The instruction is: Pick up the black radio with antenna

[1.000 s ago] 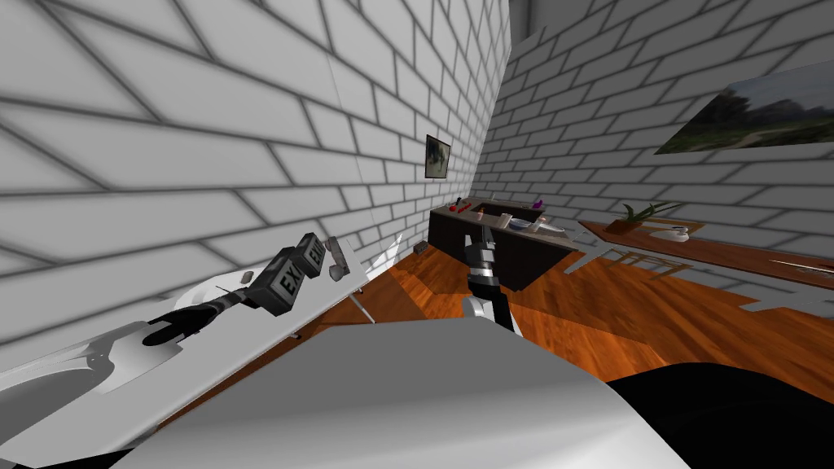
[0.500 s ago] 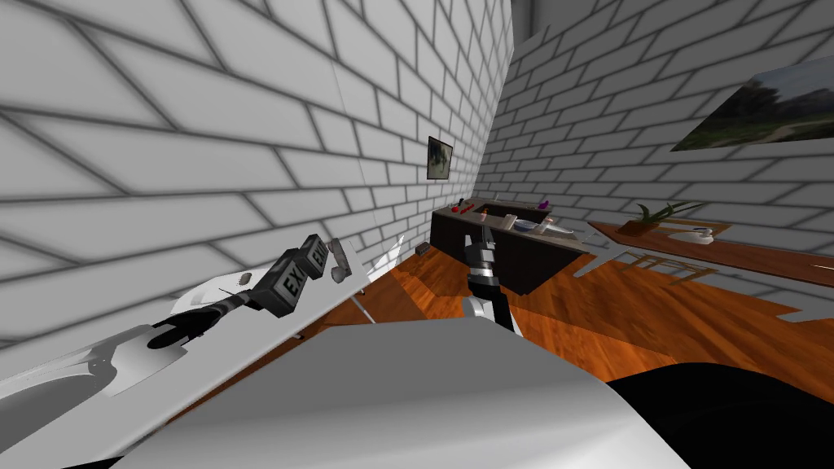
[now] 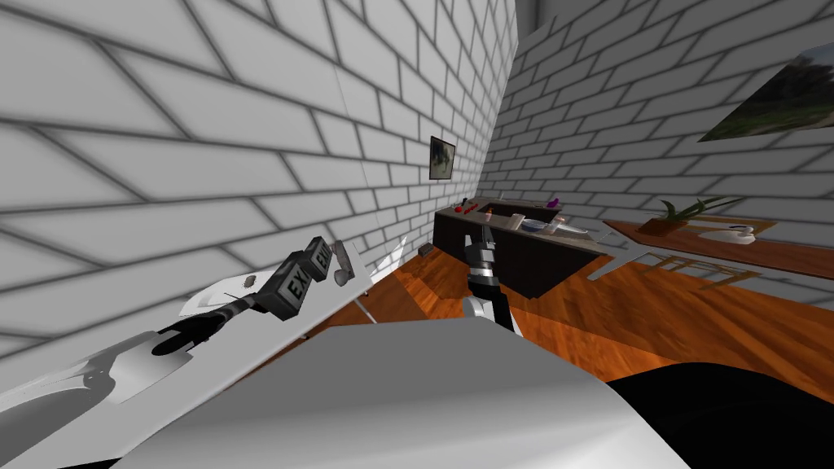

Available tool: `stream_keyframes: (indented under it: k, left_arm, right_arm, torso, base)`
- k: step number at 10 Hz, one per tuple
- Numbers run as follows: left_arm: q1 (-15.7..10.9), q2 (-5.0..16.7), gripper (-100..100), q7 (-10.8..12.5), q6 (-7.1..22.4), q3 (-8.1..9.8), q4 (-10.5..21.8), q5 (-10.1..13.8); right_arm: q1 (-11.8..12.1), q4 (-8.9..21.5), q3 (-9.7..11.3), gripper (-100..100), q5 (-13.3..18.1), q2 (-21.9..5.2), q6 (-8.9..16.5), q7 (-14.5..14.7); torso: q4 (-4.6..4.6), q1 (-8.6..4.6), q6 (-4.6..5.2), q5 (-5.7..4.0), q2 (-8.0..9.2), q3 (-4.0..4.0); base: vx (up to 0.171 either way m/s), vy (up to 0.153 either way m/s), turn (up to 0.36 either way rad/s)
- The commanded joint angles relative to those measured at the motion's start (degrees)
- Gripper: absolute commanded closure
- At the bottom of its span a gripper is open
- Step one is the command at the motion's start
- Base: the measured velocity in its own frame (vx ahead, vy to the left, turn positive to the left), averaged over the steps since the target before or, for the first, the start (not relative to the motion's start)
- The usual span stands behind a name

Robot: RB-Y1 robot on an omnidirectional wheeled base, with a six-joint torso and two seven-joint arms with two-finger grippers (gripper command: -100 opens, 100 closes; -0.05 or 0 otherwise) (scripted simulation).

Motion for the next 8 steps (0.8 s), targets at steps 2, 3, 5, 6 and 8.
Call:
stream_keyframes:
  k: [2, 3, 5, 6, 8]
  left_arm:
    - [2.48, -0.12, 100, -0.08, 0.28, 0.48, -3.99, 0.04]
    - [5.49, -1.66, 100, -1.35, 2.07, 3.72, -6.64, -0.67]
    - [7.83, -1.66, 100, -1.35, 2.07, 4.5, -9.33, -0.67]
    - [7.83, -1.66, 100, -1.35, 2.07, 4.5, -9.83, -0.67]
    - [10.01, -3.21, 100, -2.62, 3.86, 7.17, -12.24, -1.37]
  right_arm:
    - [0.0, 0.0, 0.0, 0, 0.0, 0.0, 0.0, 0.0]
    - [-0.01, 0.0, 0.0, 0, 0.0, 0.0, 0.0, 0.0]
    - [0.0, 0.0, 0.0, 0, 0.0, 0.0, 0.0, 0.0]
    - [0.0, 0.0, 0.0, 0, 0.0, 0.0, 0.0, 0.0]
    - [-0.01, 0.0, 0.0, 0, 0.0, 0.0, 0.0, 0.0]
  torso:
    - [-0.06, -0.02, 0.04, 0.21, 0.07, 0.0]
    - [-0.09, -0.03, 0.12, 0.35, 0.08, -0.01]
    - [-0.27, 0.35, -0.11, 0.69, -0.14, -0.2]
    - [-0.32, 0.44, -0.01, 0.88, -0.12, -0.22]
    - [-0.35, 0.42, 0.16, 1.11, -0.09, -0.23]
  base:
    - [0.003, 0.007, 0.001]
    - [0.067, 0.038, 0.1]
    - [0.066, 0.036, 0.057]
    - [0.006, 0.003, -0.01]
    - [0.027, 0.017, 0.053]
